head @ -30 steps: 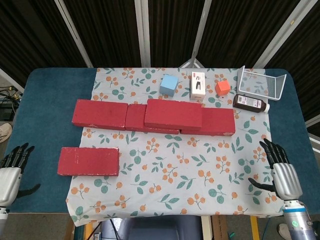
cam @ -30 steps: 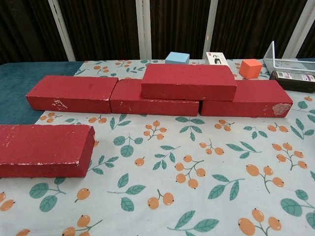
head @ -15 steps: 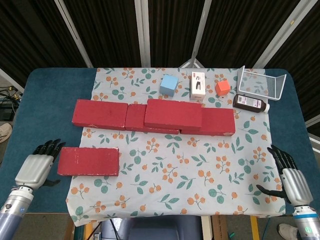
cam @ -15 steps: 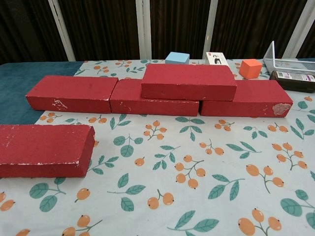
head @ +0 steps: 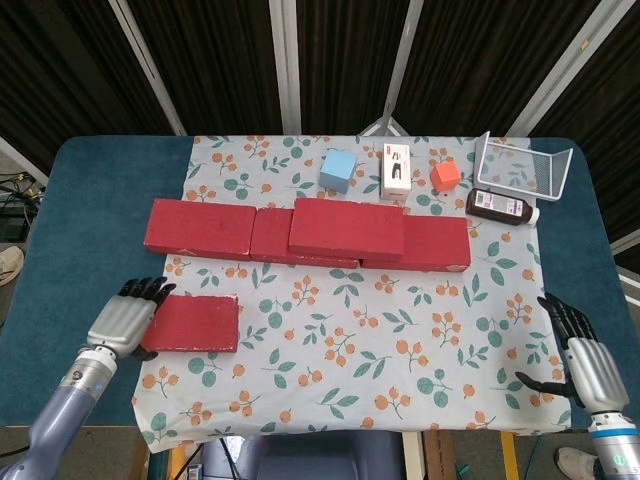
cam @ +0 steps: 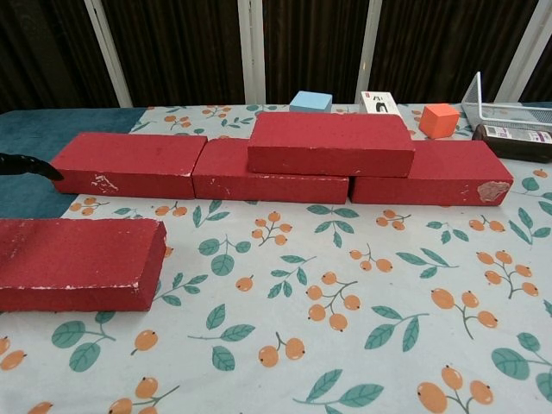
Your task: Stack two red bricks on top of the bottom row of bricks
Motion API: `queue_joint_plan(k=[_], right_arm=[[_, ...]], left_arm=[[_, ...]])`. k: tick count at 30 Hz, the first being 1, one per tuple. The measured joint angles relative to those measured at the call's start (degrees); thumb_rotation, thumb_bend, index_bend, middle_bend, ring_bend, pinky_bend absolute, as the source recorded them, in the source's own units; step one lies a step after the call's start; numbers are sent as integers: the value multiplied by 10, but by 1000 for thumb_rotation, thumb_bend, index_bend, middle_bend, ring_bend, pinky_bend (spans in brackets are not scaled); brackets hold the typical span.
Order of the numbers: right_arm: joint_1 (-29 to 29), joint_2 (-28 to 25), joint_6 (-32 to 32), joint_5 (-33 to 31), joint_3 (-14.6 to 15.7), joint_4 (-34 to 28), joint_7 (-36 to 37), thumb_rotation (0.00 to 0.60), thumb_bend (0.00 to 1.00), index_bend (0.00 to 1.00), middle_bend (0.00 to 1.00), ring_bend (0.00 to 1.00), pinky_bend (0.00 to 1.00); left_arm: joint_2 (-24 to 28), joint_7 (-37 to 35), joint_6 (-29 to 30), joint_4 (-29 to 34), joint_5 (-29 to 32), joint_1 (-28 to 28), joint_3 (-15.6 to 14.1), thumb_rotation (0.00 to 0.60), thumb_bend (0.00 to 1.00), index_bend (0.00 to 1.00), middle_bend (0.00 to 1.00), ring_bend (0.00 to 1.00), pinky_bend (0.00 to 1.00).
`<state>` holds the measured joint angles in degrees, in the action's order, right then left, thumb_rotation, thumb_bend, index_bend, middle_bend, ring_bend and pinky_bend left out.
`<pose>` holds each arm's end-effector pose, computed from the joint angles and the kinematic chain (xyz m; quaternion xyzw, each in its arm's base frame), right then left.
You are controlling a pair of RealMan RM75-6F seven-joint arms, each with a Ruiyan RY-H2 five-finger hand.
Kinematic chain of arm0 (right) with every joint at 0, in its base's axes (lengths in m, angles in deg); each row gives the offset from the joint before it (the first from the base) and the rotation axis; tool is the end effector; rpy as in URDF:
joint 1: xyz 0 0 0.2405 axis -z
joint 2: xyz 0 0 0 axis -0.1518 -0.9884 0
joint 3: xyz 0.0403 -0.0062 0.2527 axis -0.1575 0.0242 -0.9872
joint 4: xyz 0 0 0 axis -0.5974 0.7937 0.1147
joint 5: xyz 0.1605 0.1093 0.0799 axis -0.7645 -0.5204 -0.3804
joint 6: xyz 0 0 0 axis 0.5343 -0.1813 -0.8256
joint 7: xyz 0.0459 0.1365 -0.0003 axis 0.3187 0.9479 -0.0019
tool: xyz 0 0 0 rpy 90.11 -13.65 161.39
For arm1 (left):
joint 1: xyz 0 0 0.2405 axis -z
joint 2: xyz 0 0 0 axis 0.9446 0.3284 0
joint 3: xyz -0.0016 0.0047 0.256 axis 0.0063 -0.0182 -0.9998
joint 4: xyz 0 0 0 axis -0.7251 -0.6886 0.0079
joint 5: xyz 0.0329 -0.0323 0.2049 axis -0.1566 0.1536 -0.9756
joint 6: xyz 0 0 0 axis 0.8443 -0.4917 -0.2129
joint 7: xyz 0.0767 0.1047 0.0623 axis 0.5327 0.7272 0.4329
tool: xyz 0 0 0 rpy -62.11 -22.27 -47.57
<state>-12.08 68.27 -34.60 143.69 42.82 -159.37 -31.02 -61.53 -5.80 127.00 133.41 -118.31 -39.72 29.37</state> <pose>-0.3043 -0.1717 0.1581 0.5507 -0.5170 0.4304 0.4942 -0.1998 0.2516 0.0809 -0.7456 -0.4246 -0.1765 0.4823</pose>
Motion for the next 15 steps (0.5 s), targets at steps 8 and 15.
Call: queue_joint_plan(k=[8, 15], right_arm=[[-6, 1, 8, -15, 1, 1, -1, 600, 130, 0, 0, 0, 0], [-7, 0, 4, -20, 3, -3, -5, 600, 129, 0, 0, 0, 0]], left_arm=[[-45, 3, 11, -40, 12, 21, -18, 600, 0, 0, 0, 0, 29], [-64, 0, 27, -58, 7, 30, -33, 600, 0, 0, 0, 0, 29]])
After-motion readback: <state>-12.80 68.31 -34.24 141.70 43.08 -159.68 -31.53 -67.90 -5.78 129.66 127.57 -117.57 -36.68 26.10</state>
